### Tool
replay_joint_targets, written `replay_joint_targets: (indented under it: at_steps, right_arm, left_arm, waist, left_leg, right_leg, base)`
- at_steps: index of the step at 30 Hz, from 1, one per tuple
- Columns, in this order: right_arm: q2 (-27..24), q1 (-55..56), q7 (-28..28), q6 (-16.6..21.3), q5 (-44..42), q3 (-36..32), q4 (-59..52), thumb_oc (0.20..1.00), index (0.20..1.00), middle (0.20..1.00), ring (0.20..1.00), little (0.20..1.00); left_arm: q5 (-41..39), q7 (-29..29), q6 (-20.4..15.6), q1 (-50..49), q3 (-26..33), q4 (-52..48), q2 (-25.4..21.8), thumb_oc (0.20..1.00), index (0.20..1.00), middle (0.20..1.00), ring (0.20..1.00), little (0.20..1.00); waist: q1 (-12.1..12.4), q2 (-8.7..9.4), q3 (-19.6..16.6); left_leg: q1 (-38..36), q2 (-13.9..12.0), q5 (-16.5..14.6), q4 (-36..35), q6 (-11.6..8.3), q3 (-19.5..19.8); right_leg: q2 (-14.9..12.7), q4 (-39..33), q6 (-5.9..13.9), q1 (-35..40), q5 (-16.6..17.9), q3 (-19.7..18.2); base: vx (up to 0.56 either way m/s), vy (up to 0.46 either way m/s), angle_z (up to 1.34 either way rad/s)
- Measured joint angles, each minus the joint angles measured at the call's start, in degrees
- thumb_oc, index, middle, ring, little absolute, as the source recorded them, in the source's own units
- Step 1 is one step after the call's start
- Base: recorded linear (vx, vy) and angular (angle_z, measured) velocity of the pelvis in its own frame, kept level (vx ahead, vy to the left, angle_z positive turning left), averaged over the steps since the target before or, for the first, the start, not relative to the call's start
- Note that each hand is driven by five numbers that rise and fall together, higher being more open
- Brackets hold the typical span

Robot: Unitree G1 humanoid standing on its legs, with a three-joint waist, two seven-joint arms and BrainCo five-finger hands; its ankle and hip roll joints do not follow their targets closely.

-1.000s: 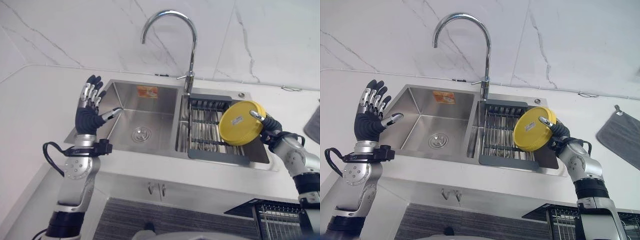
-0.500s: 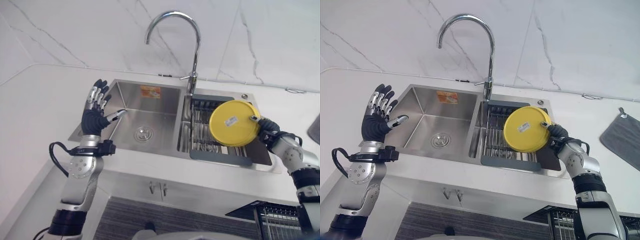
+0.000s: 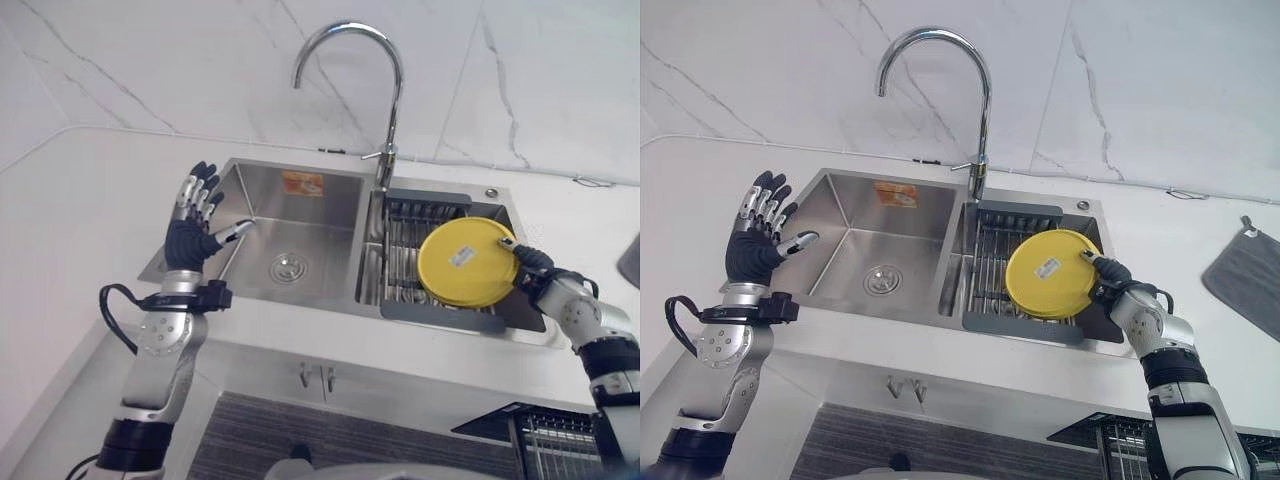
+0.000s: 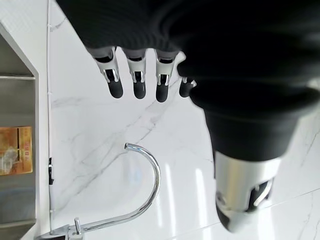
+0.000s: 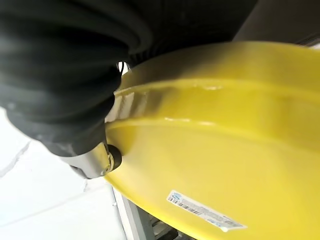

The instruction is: Place the dishes in the dishwasher.

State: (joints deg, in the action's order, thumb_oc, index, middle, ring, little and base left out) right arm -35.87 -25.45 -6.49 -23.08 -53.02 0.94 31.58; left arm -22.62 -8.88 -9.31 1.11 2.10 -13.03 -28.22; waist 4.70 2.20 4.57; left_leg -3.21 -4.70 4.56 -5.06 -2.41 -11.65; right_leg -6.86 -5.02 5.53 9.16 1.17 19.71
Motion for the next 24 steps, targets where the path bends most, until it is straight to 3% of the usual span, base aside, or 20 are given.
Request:
replay_joint_targets:
  at_steps: [6, 7, 10, 15, 19, 22, 24]
  right_arm:
    - [4.87, 13.79, -0.92, 2.75, -3.13, -5.92, -21.70, 0.200, 0.200, 0.200, 0.200, 0.200]
    - [5.11, 17.88, -0.57, 3.47, -3.23, -6.69, -28.61, 0.200, 0.200, 0.200, 0.200, 0.200]
    - [7.60, 21.83, -0.01, 4.25, -3.15, -10.27, -34.63, 0.200, 0.200, 0.200, 0.200, 0.200]
    - [8.97, 22.41, 0.38, 6.83, -4.12, -13.37, -34.94, 0.200, 0.200, 0.200, 0.200, 0.200]
    - [9.19, 25.20, 0.99, 7.83, -7.43, -14.84, -39.50, 0.200, 0.200, 0.200, 0.200, 0.200]
    - [9.30, 27.40, 2.05, 7.87, -9.52, -15.43, -41.39, 0.200, 0.200, 0.200, 0.200, 0.200]
    - [10.26, 27.09, 2.07, 9.67, -10.80, -15.55, -41.55, 0.200, 0.200, 0.200, 0.200, 0.200]
  left_arm:
    - [0.00, 1.15, 0.19, -1.89, 0.34, -0.76, 0.36, 1.000, 1.000, 1.000, 1.000, 1.000]
    - [0.00, 1.25, 0.18, -3.86, 1.14, -1.53, 0.45, 1.000, 1.000, 1.000, 1.000, 1.000]
    - [0.05, 2.45, 0.22, -5.84, 2.26, -1.79, 1.28, 1.000, 1.000, 1.000, 1.000, 1.000]
    - [0.25, 4.47, 0.24, -6.34, 2.45, -1.78, 1.55, 1.000, 1.000, 1.000, 1.000, 1.000]
    - [0.31, 5.35, -0.64, -7.67, 2.35, -2.66, 3.87, 1.000, 1.000, 1.000, 1.000, 1.000]
    - [1.32, 5.73, -2.13, -7.95, 2.70, -2.69, 4.29, 1.000, 1.000, 1.000, 1.000, 1.000]
    - [1.36, 5.74, -3.54, -7.12, 2.47, -2.69, 4.62, 1.000, 1.000, 1.000, 1.000, 1.000]
  waist:
    - [-1.42, -0.25, 0.16]
    - [-1.92, -0.36, 0.18]
    - [-4.30, -0.39, 0.18]
    - [-6.53, -1.46, 0.35]
    - [-6.82, -3.60, 0.53]
    - [-6.02, -1.64, 1.59]
    - [-8.29, -3.50, 2.05]
  left_leg:
    - [0.04, -0.42, -0.02, 0.00, -0.09, -0.99]
    - [0.01, -0.49, -0.04, 0.00, -0.10, -1.43]
    - [-0.03, -0.95, -0.04, 0.01, -0.14, -1.73]
    - [-0.01, -2.02, 0.09, 0.00, -0.79, -3.56]
    - [0.02, -1.85, 0.11, 0.05, -0.81, -4.05]
    - [2.76, -0.55, -0.27, 7.35, -1.04, -0.79]
    - [0.47, 0.54, -2.94, 3.35, -0.02, 0.12]
  right_leg:
    - [0.32, -0.01, 0.09, -0.22, -0.45, -0.27]
    - [0.34, -0.02, 0.12, -0.47, -0.53, -0.49]
    - [0.63, -0.03, -0.08, -0.63, -0.69, -1.12]
    - [1.68, -0.13, -0.44, -1.58, -0.50, -2.54]
    - [1.90, 0.00, -0.51, -2.68, -0.48, -3.77]
    - [-0.49, 0.05, -1.00, -4.31, 0.89, -8.07]
    - [-0.39, 0.13, 0.10, -5.02, 2.19, -10.63]
  base:
    - [0.02, -0.116, -0.03]
    - [0.01, -0.171, -0.11]
    - [0.01, -0.178, -0.12]
    - [-0.02, -0.088, -0.17]
    - [-0.10, 0.055, -0.15]
    - [-0.17, 0.296, -0.64]
    - [-0.13, 0.406, -0.72]
